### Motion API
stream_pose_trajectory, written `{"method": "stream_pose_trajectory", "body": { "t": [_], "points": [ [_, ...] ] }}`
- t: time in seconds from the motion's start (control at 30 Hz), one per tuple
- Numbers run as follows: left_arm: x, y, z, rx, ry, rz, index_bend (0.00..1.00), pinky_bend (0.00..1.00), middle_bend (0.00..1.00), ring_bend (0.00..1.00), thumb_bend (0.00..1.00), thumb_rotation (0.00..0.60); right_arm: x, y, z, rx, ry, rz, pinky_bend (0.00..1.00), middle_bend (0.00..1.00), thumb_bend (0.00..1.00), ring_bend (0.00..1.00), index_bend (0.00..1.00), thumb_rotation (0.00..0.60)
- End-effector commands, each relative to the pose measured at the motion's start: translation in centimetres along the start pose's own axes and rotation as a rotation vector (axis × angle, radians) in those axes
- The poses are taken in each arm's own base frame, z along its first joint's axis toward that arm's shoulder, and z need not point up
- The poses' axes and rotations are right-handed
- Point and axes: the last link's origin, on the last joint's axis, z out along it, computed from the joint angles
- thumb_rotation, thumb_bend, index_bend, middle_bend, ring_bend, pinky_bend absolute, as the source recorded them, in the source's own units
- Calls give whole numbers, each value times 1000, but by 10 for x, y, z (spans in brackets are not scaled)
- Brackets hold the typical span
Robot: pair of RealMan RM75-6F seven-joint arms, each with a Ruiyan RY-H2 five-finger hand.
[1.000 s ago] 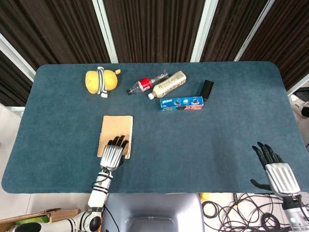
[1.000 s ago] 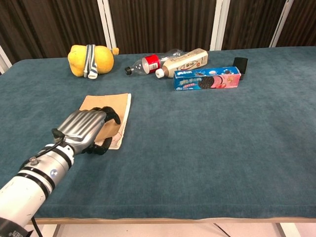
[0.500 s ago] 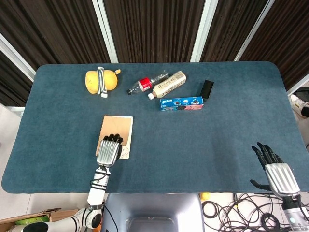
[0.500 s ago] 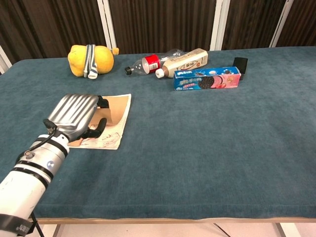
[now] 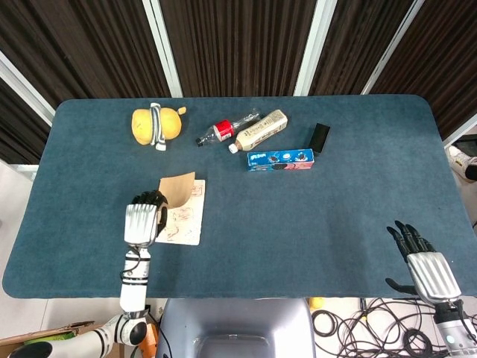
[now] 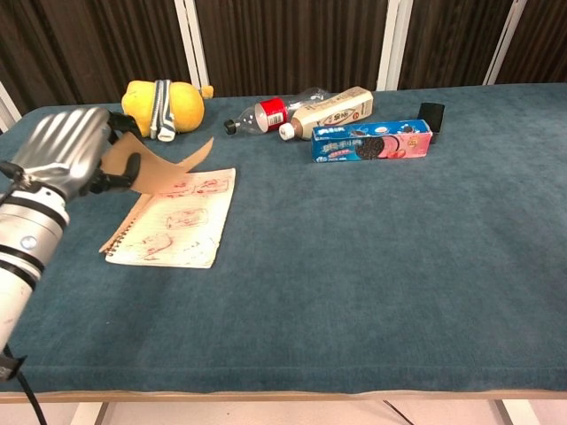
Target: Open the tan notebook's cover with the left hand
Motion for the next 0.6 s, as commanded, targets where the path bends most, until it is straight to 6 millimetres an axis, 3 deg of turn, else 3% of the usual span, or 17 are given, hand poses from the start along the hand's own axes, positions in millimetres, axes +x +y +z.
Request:
{"method": "stream_pose_trajectory", "body": {
  "t": [0.03, 0.4, 0.6],
  "points": [
    [10, -20, 7, 77, 21, -13, 680, 521, 435, 385, 545, 600, 0, 0, 0, 0, -2, -2, 236, 0, 0, 0, 0, 600],
    [2, -95, 21, 322, -48, 52, 681, 523, 438, 386, 544, 600, -2, -1, 3, -6, -21, -7, 236, 0, 0, 0, 0, 600],
    [-4, -123, 22, 418, -59, 69, 681, 523, 438, 386, 544, 600, -3, -1, 5, -9, -32, -9, 236, 0, 0, 0, 0, 600]
  ]
}}
